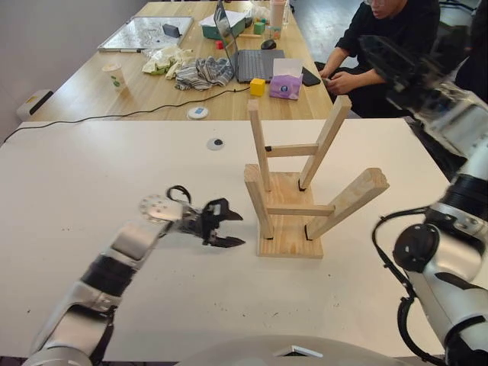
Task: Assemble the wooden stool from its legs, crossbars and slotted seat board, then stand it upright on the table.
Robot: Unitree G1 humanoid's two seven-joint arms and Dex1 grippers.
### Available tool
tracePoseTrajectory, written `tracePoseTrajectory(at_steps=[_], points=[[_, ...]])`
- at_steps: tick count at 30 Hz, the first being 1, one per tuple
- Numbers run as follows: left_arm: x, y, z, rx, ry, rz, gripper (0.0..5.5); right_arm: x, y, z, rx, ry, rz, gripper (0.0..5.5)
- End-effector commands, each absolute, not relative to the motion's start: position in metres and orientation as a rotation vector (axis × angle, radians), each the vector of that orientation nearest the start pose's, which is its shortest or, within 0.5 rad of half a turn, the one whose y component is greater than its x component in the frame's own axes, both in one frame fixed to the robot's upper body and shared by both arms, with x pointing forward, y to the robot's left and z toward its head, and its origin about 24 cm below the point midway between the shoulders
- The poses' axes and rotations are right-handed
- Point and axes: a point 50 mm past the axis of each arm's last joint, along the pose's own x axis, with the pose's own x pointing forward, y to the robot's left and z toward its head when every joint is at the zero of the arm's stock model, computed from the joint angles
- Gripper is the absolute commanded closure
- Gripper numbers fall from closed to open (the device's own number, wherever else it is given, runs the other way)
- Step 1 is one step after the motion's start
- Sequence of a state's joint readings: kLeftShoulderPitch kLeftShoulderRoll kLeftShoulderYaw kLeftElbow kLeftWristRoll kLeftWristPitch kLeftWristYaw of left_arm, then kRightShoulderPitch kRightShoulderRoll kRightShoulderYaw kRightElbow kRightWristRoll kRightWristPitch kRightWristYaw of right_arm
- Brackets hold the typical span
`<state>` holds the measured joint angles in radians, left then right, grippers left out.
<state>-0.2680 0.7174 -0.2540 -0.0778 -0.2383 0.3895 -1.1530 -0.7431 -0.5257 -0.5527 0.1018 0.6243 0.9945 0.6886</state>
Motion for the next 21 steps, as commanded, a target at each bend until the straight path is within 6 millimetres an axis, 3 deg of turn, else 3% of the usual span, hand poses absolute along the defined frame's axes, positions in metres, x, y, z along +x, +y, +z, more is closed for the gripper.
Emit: tracePoseTrajectory(at_steps=[1,4,6,8,14,17,21], points=[[0.248,0.216,0.115,0.203,0.33,-1.07,2.28,0.261,-0.308,0.168,0.138,0.249,0.592,0.92],[0.252,0.247,0.117,0.061,0.209,-0.753,2.28,0.216,-0.323,0.144,0.081,0.473,0.718,0.92],[0.25,0.264,0.114,-0.038,0.142,-0.544,2.28,0.195,-0.31,0.133,0.098,0.58,0.855,0.92],[0.247,0.27,0.107,-0.082,0.119,-0.434,2.28,0.189,-0.293,0.124,0.106,0.588,0.932,0.92],[0.246,0.261,0.107,-0.093,0.099,-0.425,2.28,0.185,-0.242,0.086,0.249,0.525,0.865,0.92],[0.25,0.261,0.111,-0.094,0.087,-0.429,2.28,0.175,-0.224,0.073,0.288,0.542,0.862,0.92],[0.253,0.258,0.113,-0.096,0.081,-0.438,2.28,0.182,-0.205,0.062,0.343,0.498,0.755,0.92]])
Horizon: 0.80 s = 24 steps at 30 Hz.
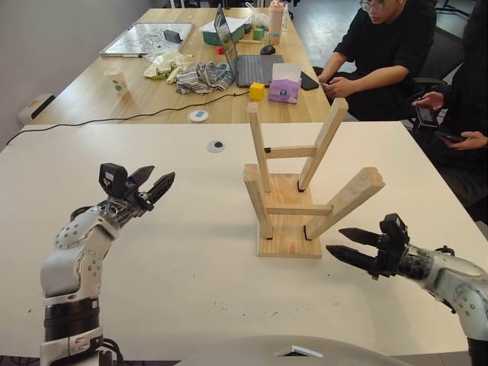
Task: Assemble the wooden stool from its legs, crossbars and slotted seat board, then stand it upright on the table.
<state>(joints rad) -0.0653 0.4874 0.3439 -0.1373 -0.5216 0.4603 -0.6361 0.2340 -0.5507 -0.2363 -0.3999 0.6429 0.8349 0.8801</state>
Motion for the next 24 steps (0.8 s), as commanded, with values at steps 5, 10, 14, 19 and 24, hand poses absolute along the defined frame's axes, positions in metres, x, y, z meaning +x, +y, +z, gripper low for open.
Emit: tracePoseTrajectory(at_steps=[5,10,14,19,24], points=[[0.254,0.257,0.113,-0.097,0.08,-0.444,2.28,0.184,-0.185,0.051,0.39,0.472,0.67,0.92],[0.257,0.256,0.114,-0.089,0.082,-0.446,2.25,0.19,-0.181,0.049,0.378,0.403,0.554,1.86],[0.259,0.255,0.115,-0.082,0.08,-0.451,2.25,0.196,-0.183,0.049,0.341,0.326,0.492,2.5],[0.268,0.256,0.117,-0.056,0.079,-0.461,2.25,0.202,-0.174,0.045,0.35,0.245,0.655,3.27],[0.288,0.268,0.121,-0.047,0.076,-0.452,2.25,0.217,-0.157,0.029,0.234,0.261,1.099,3.72]])
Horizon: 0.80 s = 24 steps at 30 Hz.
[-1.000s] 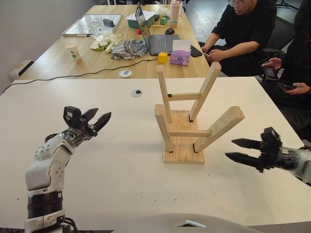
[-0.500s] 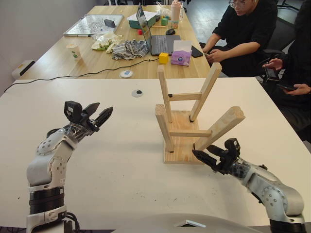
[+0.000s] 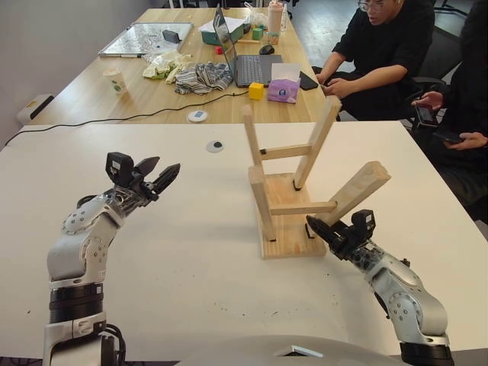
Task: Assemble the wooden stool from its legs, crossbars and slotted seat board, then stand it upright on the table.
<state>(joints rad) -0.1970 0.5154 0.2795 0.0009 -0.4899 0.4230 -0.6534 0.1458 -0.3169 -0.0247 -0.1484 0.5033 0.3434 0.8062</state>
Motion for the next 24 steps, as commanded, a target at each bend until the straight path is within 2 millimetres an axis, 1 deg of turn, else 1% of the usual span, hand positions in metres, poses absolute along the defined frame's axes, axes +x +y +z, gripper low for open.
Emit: tracePoseTrajectory(at_steps=[1,2,3,4,5,6,8,10,11,13,14,16,17,19,20,21,23,24], points=[[0.291,0.274,0.119,-0.063,0.086,-0.436,2.25,0.226,-0.157,0.026,0.174,0.267,1.161,3.81],[0.293,0.281,0.115,-0.072,0.098,-0.419,2.25,0.234,-0.159,0.025,0.126,0.269,1.196,3.91],[0.291,0.291,0.105,-0.07,0.134,-0.388,2.25,0.254,-0.163,0.025,0.054,0.257,1.177,4.09],[0.288,0.299,0.093,-0.057,0.179,-0.371,2.25,0.274,-0.168,0.027,-0.021,0.239,1.132,3.88],[0.284,0.305,0.083,-0.05,0.217,-0.361,2.25,0.291,-0.172,0.032,-0.067,0.219,1.081,3.8],[0.279,0.309,0.073,-0.045,0.25,-0.36,2.25,0.309,-0.174,0.04,-0.128,0.176,1.013,3.55],[0.271,0.311,0.06,-0.056,0.281,-0.382,2.25,0.331,-0.177,0.056,-0.229,0.095,0.931,3.2],[0.263,0.309,0.054,-0.065,0.277,-0.416,2.25,0.343,-0.18,0.069,-0.271,0.054,0.92,2.86],[0.258,0.307,0.051,-0.055,0.275,-0.44,2.25,0.346,-0.187,0.076,-0.284,0.046,0.922,2.67],[0.246,0.308,0.046,-0.023,0.28,-0.476,2.25,0.347,-0.204,0.082,-0.263,0.066,0.928,2.37],[0.238,0.308,0.045,0.008,0.284,-0.508,2.25,0.344,-0.22,0.085,-0.222,0.102,0.93,2.19],[0.221,0.302,0.042,0.073,0.297,-0.589,2.25,0.339,-0.251,0.09,-0.131,0.165,0.886,2.19],[0.214,0.297,0.041,0.105,0.298,-0.636,2.25,0.335,-0.263,0.09,-0.109,0.192,0.863,2.19],[0.203,0.276,0.041,0.139,0.286,-0.759,2.25,0.325,-0.287,0.087,-0.105,0.271,0.827,2.19],[0.198,0.266,0.041,0.134,0.277,-0.808,2.25,0.321,-0.294,0.086,-0.11,0.305,0.825,2.19],[0.197,0.25,0.042,0.126,0.249,-0.863,2.25,0.313,-0.298,0.081,-0.132,0.36,0.869,2.19],[0.2,0.229,0.046,0.126,0.188,-0.916,2.25,0.304,-0.298,0.075,-0.15,0.435,0.978,2.19],[0.204,0.219,0.049,0.133,0.155,-0.928,2.25,0.301,-0.292,0.073,-0.155,0.455,1.051,2.19]])
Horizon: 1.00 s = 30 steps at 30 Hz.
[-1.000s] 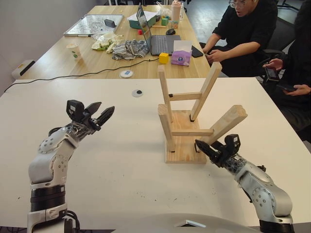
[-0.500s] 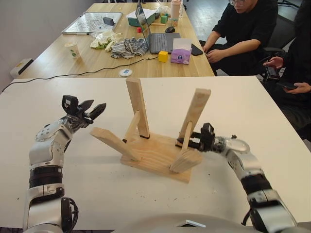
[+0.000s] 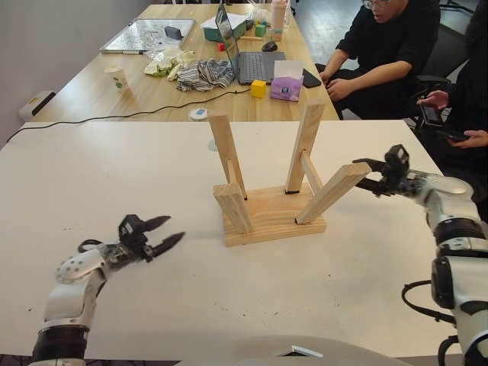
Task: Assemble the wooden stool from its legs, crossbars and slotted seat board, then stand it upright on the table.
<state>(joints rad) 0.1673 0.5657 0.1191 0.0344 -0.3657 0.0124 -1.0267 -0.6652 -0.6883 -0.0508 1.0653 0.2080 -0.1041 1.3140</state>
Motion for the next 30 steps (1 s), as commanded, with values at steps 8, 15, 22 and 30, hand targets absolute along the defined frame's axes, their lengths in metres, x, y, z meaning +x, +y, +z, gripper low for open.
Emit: tracePoseTrajectory(at_steps=[8,15,22,30], points=[[0.23,0.196,0.047,0.076,0.116,-0.955,2.25,0.302,-0.246,0.066,-0.138,0.386,1.232,2.19],[0.23,0.18,0.044,0.05,0.137,-1.067,2.25,0.289,-0.24,0.054,-0.144,0.461,1.304,2.19],[0.238,0.164,0.049,0.052,0.084,-1.099,2.25,0.294,-0.225,0.056,-0.126,0.423,1.329,2.19],[0.239,0.173,0.058,-0.135,0.135,-1.123,3.58,0.304,-0.212,0.061,0.082,0.453,1.269,3.61]])
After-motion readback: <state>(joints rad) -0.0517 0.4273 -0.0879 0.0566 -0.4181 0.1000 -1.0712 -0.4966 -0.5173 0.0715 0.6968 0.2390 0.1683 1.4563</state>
